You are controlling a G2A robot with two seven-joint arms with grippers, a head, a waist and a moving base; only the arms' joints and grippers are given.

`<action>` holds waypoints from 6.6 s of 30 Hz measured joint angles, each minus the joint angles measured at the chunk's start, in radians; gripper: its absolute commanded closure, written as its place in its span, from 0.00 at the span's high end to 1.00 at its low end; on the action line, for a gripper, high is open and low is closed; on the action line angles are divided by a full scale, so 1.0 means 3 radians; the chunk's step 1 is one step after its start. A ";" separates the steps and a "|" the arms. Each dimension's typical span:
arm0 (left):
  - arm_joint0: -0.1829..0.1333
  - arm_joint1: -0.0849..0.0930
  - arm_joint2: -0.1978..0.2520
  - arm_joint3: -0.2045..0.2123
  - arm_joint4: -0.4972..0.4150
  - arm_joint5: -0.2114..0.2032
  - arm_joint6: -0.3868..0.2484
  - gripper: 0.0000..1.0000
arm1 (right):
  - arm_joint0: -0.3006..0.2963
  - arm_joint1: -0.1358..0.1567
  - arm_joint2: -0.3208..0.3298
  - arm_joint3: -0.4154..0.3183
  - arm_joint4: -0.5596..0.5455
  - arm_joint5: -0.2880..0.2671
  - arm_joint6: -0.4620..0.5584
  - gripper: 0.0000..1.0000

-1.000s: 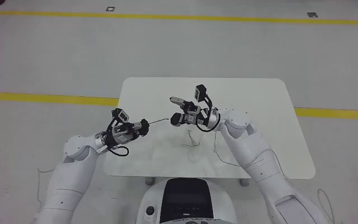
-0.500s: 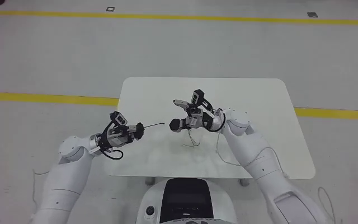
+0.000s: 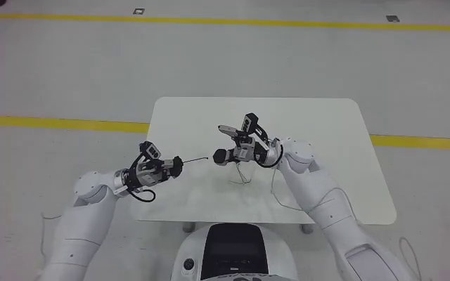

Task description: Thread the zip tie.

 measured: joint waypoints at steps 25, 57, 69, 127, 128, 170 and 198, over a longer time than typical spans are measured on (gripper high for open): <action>-0.0011 0.0027 0.0090 -0.0017 -0.0043 -0.0057 0.0132 0.00 | -0.0073 0.0024 -0.0045 -0.0192 0.0068 -0.0082 0.0092 1.00; -0.0010 0.0026 0.0089 -0.0017 -0.0044 -0.0057 0.0134 0.00 | -0.0128 0.0092 -0.0195 -0.0165 -0.0099 -0.0159 -0.0003 0.13; -0.0010 0.0026 0.0089 -0.0017 -0.0044 -0.0057 0.0134 0.00 | -0.0154 0.0116 -0.0237 -0.0221 -0.0096 -0.0173 -0.0023 0.11; -0.0012 0.0028 0.0098 -0.0033 -0.0024 -0.0068 0.0149 1.00 | -0.0166 0.0170 -0.0309 -0.0246 0.0063 -0.0234 -0.0270 0.00; -0.0014 0.0030 0.0109 -0.0057 0.0025 -0.0091 0.0166 0.98 | -0.0183 0.0169 -0.0310 -0.0265 0.0077 -0.0241 -0.0298 0.00; -0.0314 0.0028 0.0471 0.0156 -0.0437 -0.0205 -0.0138 1.00 | -0.0210 0.0073 -0.0633 -0.0349 0.0393 -0.0398 -0.0480 0.00; -0.0332 0.0080 0.0569 0.0118 -0.0522 -0.0292 -0.0145 1.00 | -0.0225 0.0058 -0.0697 -0.0377 0.0347 -0.0390 -0.0569 0.00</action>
